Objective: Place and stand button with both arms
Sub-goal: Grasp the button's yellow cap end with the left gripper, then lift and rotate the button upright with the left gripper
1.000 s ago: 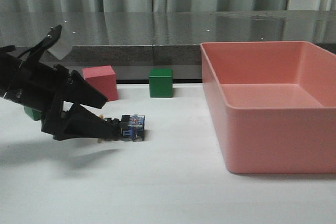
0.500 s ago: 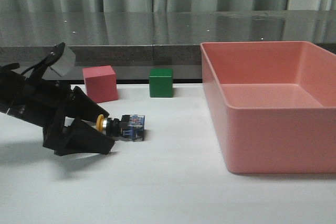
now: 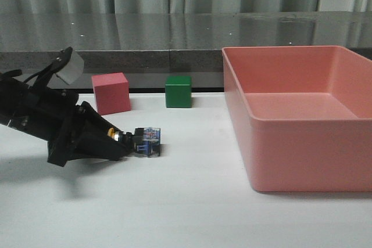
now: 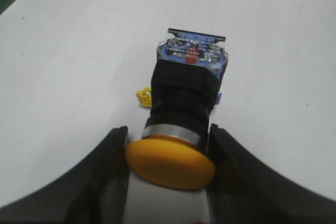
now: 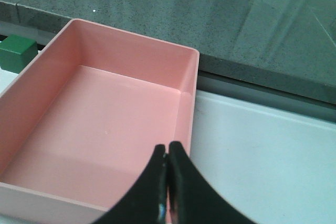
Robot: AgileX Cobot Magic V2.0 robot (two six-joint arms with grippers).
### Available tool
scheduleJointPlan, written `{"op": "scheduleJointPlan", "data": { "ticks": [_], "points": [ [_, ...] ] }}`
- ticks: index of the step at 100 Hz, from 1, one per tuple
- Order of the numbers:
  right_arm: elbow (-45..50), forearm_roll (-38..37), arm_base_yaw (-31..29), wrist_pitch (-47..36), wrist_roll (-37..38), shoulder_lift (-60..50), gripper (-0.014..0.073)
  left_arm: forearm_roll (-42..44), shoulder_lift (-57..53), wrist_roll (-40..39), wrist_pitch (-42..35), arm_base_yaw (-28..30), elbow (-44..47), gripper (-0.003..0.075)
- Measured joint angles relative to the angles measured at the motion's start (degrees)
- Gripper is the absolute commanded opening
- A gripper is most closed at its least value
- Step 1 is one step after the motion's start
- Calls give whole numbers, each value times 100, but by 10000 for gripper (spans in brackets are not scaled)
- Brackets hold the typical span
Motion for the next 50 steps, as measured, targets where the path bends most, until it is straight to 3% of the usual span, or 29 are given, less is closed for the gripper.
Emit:
{"op": "scheduleJointPlan", "data": {
  "ticks": [19,50],
  "points": [
    [0,0,0,0,0,0,-61,0,10,0,59,0,0,-19],
    [0,0,0,0,0,0,-61,795,-337,-311,759,210,-356,-19]
  ]
}}
